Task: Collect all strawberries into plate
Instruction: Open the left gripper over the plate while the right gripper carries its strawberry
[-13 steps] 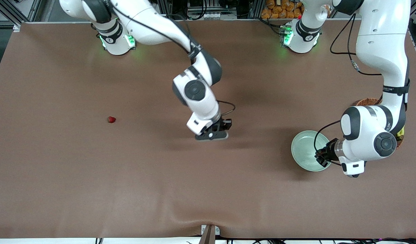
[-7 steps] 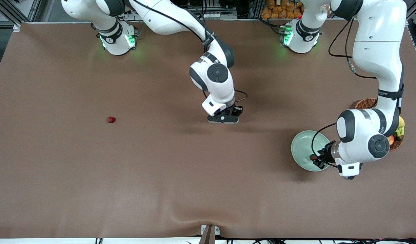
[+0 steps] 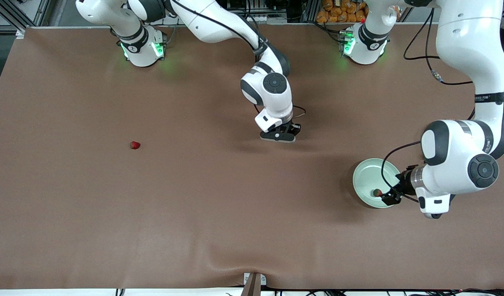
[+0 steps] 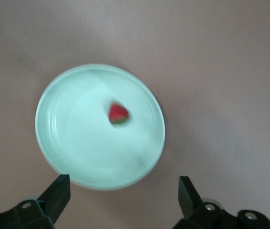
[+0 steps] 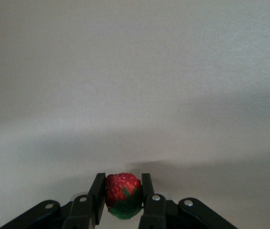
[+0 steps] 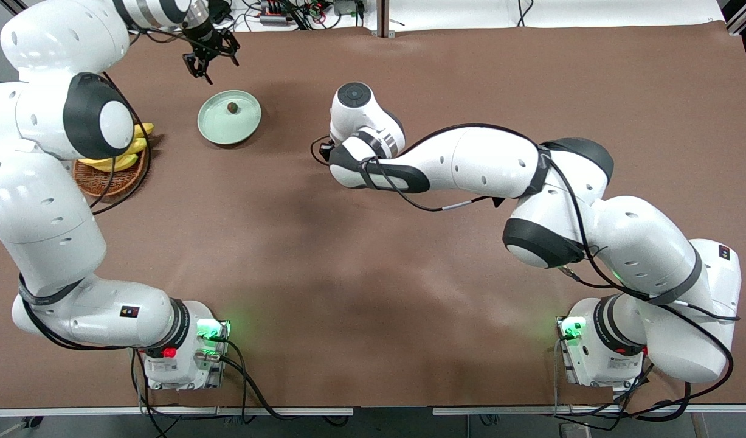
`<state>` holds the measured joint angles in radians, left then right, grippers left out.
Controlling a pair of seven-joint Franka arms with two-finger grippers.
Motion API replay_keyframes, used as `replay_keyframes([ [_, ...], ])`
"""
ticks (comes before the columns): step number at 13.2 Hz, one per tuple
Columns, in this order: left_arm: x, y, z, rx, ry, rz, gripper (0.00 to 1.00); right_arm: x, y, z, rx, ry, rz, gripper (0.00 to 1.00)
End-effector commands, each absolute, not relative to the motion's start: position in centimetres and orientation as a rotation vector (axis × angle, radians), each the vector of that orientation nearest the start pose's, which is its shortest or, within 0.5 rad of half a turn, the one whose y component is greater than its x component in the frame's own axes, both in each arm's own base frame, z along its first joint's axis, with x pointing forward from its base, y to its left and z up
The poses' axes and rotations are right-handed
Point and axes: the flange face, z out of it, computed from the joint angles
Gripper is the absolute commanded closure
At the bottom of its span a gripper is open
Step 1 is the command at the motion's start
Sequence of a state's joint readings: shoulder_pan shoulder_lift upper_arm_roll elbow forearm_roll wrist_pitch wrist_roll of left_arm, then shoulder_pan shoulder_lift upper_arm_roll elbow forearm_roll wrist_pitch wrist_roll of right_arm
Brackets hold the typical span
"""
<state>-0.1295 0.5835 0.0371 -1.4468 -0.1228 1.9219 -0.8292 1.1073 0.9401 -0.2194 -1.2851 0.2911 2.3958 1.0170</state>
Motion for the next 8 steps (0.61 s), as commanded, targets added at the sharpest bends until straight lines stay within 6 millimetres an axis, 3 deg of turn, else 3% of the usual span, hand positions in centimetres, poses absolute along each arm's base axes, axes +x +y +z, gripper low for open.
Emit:
replay_keyframes([
  [1,68.8,-11.4,35.8,-2.903,-1.204,0.243,0.00,44.7,62.3,19.3,-2.917,0.359,-0.158,1.00],
  [2,68.5,-12.9,36.1,-2.888,-1.235,0.240,0.00,45.1,62.2,19.5,-2.913,0.355,-0.176,0.95],
  [3,68.0,-15.3,36.3,-2.890,-1.231,0.243,0.00,45.4,62.1,19.9,-2.913,0.345,-0.193,0.77],
  [4,67.5,-17.3,36.3,-2.878,-1.247,0.244,0.00,45.8,61.8,20.4,-2.917,0.342,-0.202,0.27],
  [5,67.0,-19.0,36.3,-2.863,-1.276,0.245,0.00,46.0,61.8,21.6,-2.909,0.348,-0.206,0.00],
  [8,65.6,-23.6,35.7,-2.819,-1.332,0.258,0.00,49.1,58.4,27.0,-3.006,0.414,-0.190,0.00],
])
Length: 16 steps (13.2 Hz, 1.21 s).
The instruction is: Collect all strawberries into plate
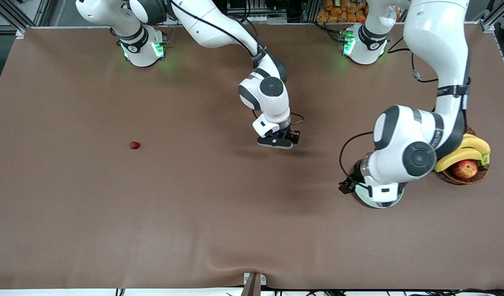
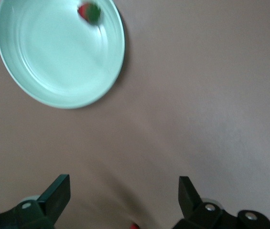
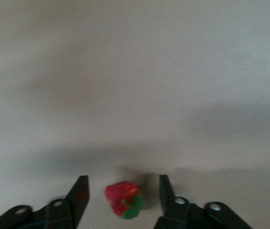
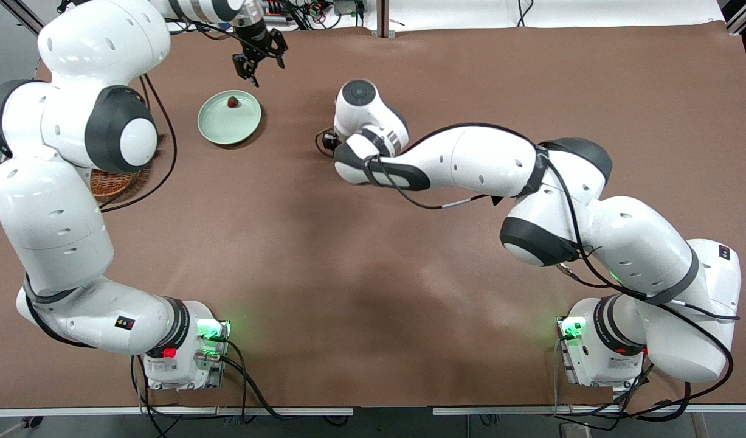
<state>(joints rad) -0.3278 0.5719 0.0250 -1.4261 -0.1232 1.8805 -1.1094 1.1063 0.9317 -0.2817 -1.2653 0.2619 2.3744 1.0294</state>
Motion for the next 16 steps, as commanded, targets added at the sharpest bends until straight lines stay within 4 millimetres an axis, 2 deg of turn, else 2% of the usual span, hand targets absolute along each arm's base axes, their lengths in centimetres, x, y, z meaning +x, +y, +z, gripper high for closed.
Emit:
replay_keyframes([
  [1,65.2,-25.1,35.4,-2.796,-1.373,0.258,0.00,50.4,56.6,29.5,-3.046,0.420,-0.183,0.00],
  [2,64.5,-26.8,34.9,-2.770,-1.421,0.282,0.00,51.5,54.9,31.7,-3.081,0.370,-0.169,0.00],
  [5,62.6,-31.3,32.9,-2.700,-1.494,0.311,0.00,55.2,48.8,35.8,-3.184,0.263,-0.134,0.00],
  [7,61.5,-34.3,31.5,-2.681,-1.545,0.300,0.00,58.4,42.9,37.2,-3.204,0.182,-0.080,0.00],
  [8,60.9,-36.2,30.6,-2.670,-1.595,0.283,0.00,59.7,39.3,37.7,-3.200,0.143,-0.045,0.00],
  [10,59.5,-38.1,28.7,-2.569,-1.703,0.287,0.00,61.2,32.2,37.3,-3.198,0.079,0.048,0.00],
  [12,57.6,-38.4,26.2,-2.447,-1.763,0.304,0.00,62.3,24.7,36.6,-3.181,0.140,0.130,0.00],
  [13,56.8,-38.3,25.5,-2.428,-1.753,0.313,0.00,62.2,22.0,36.2,-3.172,0.151,0.168,0.00],
  [16,53.5,-40.0,22.9,-2.398,-1.756,0.293,0.00,61.7,14.1,34.3,-3.157,0.210,0.269,0.00],
])
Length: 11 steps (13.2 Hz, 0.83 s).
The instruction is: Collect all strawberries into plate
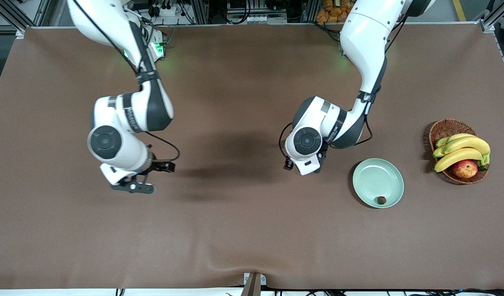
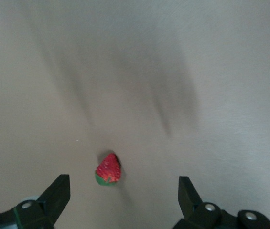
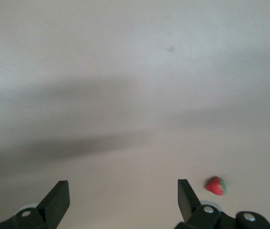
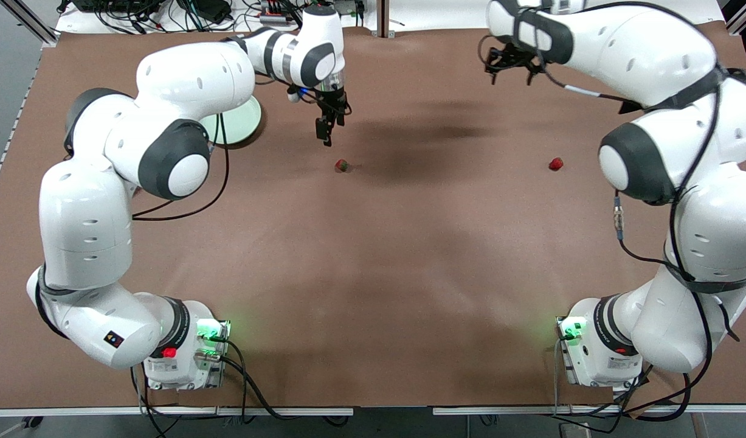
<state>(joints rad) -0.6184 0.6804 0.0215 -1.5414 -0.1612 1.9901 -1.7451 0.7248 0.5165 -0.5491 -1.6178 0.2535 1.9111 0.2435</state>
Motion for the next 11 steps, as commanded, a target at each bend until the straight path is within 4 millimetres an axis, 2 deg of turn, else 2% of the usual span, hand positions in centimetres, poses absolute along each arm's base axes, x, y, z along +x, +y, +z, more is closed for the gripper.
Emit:
replay_keyframes([
  [1,52.6,-40.3,22.4,-2.396,-1.781,0.273,0.00,61.5,11.5,33.1,-3.154,0.220,0.312,0.00],
  [2,52.1,-40.1,22.2,-2.407,-1.792,0.256,0.00,60.9,9.2,31.4,-3.150,0.266,0.356,0.00],
  [4,51.1,-40.1,21.1,-2.425,-1.778,0.231,0.00,59.2,7.1,28.2,-3.151,0.315,0.391,0.00],
  [8,50.1,-40.0,19.8,-2.444,-1.740,0.199,0.02,57.1,0.9,24.4,-3.136,0.278,0.389,0.00],
  [11,49.8,-40.3,19.2,-2.448,-1.733,0.196,0.17,55.5,0.5,22.7,-3.122,0.262,0.466,0.00],
])
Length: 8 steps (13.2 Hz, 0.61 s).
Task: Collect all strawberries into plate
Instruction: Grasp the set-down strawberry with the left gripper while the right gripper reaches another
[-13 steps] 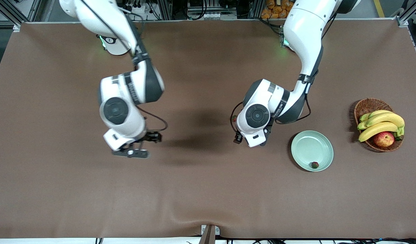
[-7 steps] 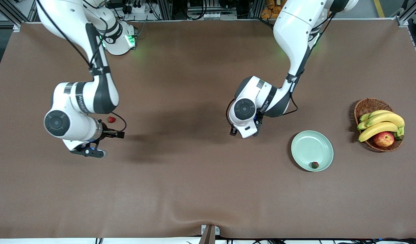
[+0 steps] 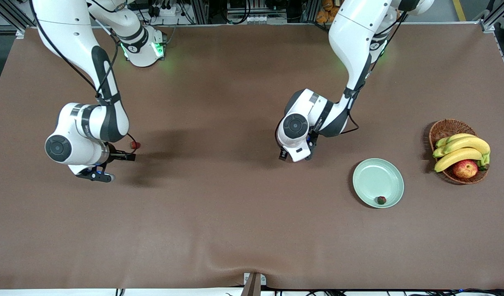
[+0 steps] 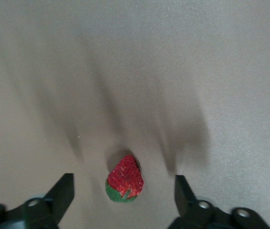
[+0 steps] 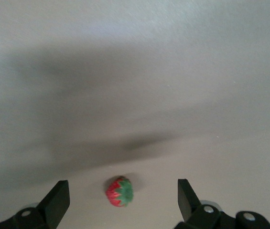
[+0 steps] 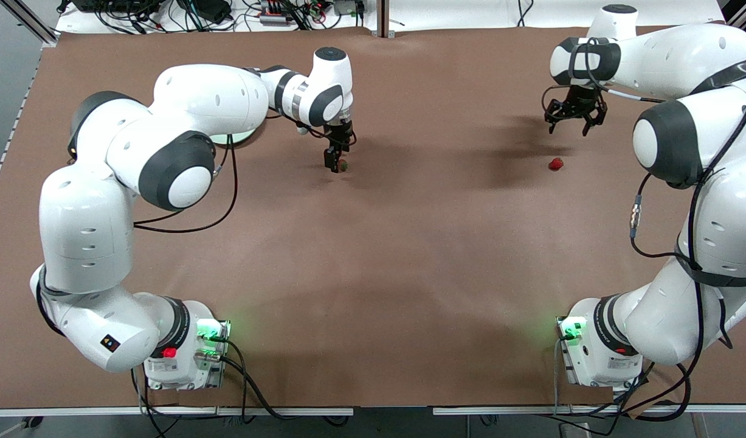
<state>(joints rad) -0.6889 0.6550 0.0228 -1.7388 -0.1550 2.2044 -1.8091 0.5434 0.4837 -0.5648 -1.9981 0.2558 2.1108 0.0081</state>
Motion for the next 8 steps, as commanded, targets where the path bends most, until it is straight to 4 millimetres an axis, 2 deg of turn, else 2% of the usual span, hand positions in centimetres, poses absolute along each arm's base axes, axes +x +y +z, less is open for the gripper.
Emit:
replay_keyframes([
  [1,49.8,-40.3,18.9,-2.446,-1.731,0.197,0.28,54.9,0.7,22.0,-3.095,0.291,0.487,0.00],
  [3,49.8,-40.3,18.7,-2.449,-1.722,0.198,0.55,53.4,1.1,20.6,-3.014,0.354,0.523,0.00],
  [4,49.8,-40.2,18.5,-2.448,-1.717,0.198,0.71,52.9,1.0,19.9,-2.986,0.363,0.538,0.00],
  [5,49.9,-40.0,18.4,-2.445,-1.720,0.201,0.82,52.4,0.8,19.4,-2.955,0.376,0.546,0.00],
  [6,50.0,-39.8,18.3,-2.443,-1.720,0.200,0.88,51.9,0.7,18.8,-2.928,0.386,0.558,0.00],
  [8,50.3,-39.9,18.4,-2.447,-1.724,0.197,0.91,51.2,0.6,17.6,-2.892,0.409,0.574,0.00],
])
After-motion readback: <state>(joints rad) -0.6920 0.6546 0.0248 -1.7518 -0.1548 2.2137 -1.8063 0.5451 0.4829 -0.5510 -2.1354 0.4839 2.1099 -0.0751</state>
